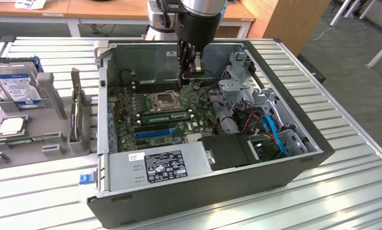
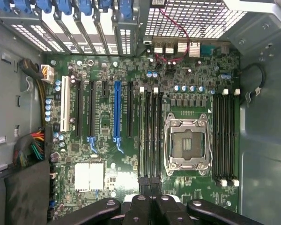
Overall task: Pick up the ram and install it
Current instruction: 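Press down the ram until it locks into place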
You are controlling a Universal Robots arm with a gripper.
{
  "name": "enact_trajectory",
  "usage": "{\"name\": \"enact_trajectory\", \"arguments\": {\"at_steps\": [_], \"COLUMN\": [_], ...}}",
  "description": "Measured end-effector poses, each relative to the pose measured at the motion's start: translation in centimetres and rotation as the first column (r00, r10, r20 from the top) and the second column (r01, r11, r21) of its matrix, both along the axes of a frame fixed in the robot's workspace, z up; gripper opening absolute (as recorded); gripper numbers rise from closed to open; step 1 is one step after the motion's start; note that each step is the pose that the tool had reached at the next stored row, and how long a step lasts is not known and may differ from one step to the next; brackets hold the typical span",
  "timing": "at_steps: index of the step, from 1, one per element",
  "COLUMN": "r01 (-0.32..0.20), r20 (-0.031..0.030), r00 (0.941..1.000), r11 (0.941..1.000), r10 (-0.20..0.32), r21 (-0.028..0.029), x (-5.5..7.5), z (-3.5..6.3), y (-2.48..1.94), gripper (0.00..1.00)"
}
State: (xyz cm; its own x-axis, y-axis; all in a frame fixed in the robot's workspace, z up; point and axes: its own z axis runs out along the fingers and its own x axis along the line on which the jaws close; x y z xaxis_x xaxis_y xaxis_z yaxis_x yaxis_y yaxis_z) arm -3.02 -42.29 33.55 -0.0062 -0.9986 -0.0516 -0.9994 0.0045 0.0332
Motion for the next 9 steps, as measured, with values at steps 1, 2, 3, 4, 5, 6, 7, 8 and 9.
{"name": "enact_trajectory", "arguments": {"at_steps": [1,2,3,4,5,6,7,8,9], "r01": [0.0,0.0,0.0,0.0,0.0,0.0,0.0,0.0,0.0], "r20": [0.0,0.0,0.0,0.0,0.0,0.0,0.0,0.0,0.0], "r00": [1.0,1.0,1.0,1.0,1.0,1.0,1.0,1.0,1.0], "r11": [1.0,1.0,1.0,1.0,1.0,1.0,1.0,1.0,1.0], "r10": [0.0,0.0,0.0,0.0,0.0,0.0,0.0,0.0,0.0], "r21": [0.0,0.0,0.0,0.0001,0.0,-0.0001,0.0,0.0,0.0], "x": [0.1,0.21,0.29,0.4,0.51,0.62,0.75,0.9,1.05], "z": [0.0,0.0,0.0,0.0,0.0,0.0,0.0,0.0,0.0], "y": [0.0,0.0,0.0,0.0,0.0,0.0,0.0,0.0,0.0], "gripper": [0.1,0.1,0.1,0.1,0.1,0.1,0.1,0.1,0.1]}}
